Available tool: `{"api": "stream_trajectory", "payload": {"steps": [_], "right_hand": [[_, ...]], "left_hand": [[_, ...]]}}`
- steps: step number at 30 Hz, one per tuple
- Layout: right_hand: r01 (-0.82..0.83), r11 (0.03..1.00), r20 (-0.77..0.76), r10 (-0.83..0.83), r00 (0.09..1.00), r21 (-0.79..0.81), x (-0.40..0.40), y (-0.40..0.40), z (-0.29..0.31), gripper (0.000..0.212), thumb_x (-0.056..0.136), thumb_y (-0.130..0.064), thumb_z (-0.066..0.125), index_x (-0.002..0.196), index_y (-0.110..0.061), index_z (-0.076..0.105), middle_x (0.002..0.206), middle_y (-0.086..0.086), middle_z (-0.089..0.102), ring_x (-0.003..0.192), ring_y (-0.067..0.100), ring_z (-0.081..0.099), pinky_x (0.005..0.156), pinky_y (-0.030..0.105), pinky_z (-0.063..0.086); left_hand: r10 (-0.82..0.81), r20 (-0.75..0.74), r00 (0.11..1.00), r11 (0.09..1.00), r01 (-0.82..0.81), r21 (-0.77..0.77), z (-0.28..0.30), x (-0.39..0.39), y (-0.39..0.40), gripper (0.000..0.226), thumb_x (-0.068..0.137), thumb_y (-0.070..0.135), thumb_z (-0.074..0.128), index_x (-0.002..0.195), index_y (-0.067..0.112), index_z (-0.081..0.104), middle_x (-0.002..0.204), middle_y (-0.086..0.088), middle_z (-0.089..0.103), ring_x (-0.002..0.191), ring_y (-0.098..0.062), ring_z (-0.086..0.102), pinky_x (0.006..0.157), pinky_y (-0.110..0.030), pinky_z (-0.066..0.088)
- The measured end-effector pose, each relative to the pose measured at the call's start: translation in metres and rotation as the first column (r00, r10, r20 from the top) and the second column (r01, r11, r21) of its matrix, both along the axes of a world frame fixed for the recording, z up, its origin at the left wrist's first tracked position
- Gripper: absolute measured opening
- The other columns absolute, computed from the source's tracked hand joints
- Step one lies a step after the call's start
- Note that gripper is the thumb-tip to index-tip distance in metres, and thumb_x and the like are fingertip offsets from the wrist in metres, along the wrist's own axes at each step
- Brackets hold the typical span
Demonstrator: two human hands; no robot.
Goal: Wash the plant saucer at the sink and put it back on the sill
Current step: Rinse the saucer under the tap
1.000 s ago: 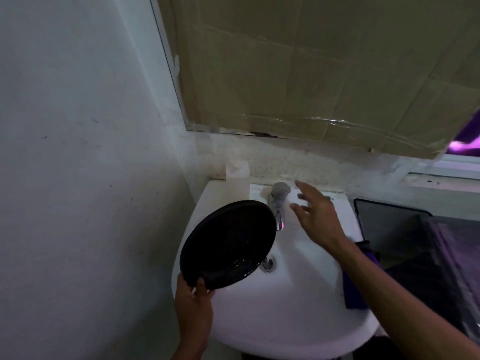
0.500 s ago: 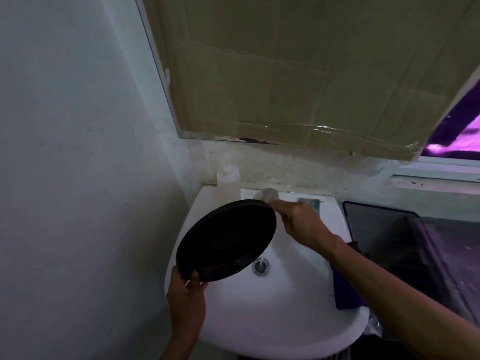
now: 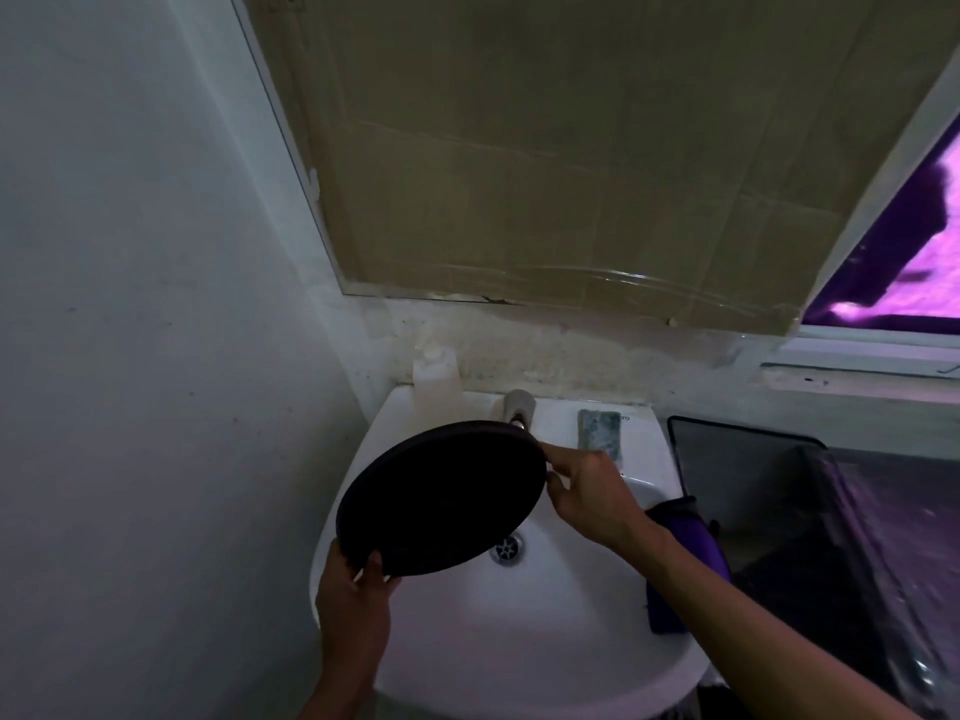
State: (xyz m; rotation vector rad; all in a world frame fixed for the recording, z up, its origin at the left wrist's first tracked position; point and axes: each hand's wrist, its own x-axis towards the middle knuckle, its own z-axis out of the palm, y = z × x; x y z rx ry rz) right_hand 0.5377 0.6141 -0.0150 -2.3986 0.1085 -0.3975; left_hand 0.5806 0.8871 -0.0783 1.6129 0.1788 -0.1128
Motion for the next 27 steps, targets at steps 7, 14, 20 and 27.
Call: {"api": "stream_trajectory", "payload": {"steps": [7,14,20,27], "right_hand": [[0.051,0.951,-0.030,-0.043,0.999,0.306,-0.034,-0.008,0.003,0.044,0.085,0.009,0.052,0.120,-0.014,0.065,0.094,-0.011,0.070,0.083,0.002,0.069,0.071,0.013,0.055],[0.161,0.918,-0.048,-0.154,0.987,0.362,-0.060,-0.023,0.014,0.032,0.093,0.003,0.053,0.123,-0.006,0.062,0.082,0.001,0.070,0.052,-0.015,0.056,0.049,0.002,0.039],[0.165,0.890,-0.057,-0.156,0.986,0.425,-0.076,-0.043,0.022,0.031,0.095,-0.005,0.054,0.122,-0.017,0.064,0.093,0.008,0.076,0.086,0.041,0.068,0.078,0.053,0.055],[0.472,0.826,-0.347,-0.364,0.864,0.309,-0.107,-0.092,-0.025,0.047,0.082,-0.035,0.072,0.125,-0.019,0.061,0.117,-0.008,0.060,0.097,0.010,0.057,0.082,0.025,0.047]], "left_hand": [[-0.094,0.043,0.995,0.995,0.096,-0.036,0.024,-0.015,-0.020,0.042,0.098,0.003,0.052,0.138,0.017,0.050,0.120,-0.006,0.062,0.110,-0.027,0.062,0.088,-0.040,0.054],[-0.149,0.105,0.983,0.988,0.153,-0.028,0.052,-0.031,-0.046,0.037,0.098,0.009,0.054,0.128,0.031,0.057,0.117,0.004,0.067,0.108,-0.019,0.064,0.088,-0.040,0.054],[-0.246,0.159,0.956,0.964,0.225,0.140,0.068,-0.031,-0.051,0.028,0.095,0.024,0.062,0.104,0.051,0.061,0.099,0.020,0.070,0.100,-0.009,0.066,0.082,-0.032,0.052],[-0.246,-0.014,0.969,0.969,0.246,0.030,0.063,-0.051,-0.065,0.028,0.097,0.018,0.057,0.116,0.038,0.062,0.105,0.008,0.072,0.099,-0.017,0.069,0.065,-0.027,0.060]]}}
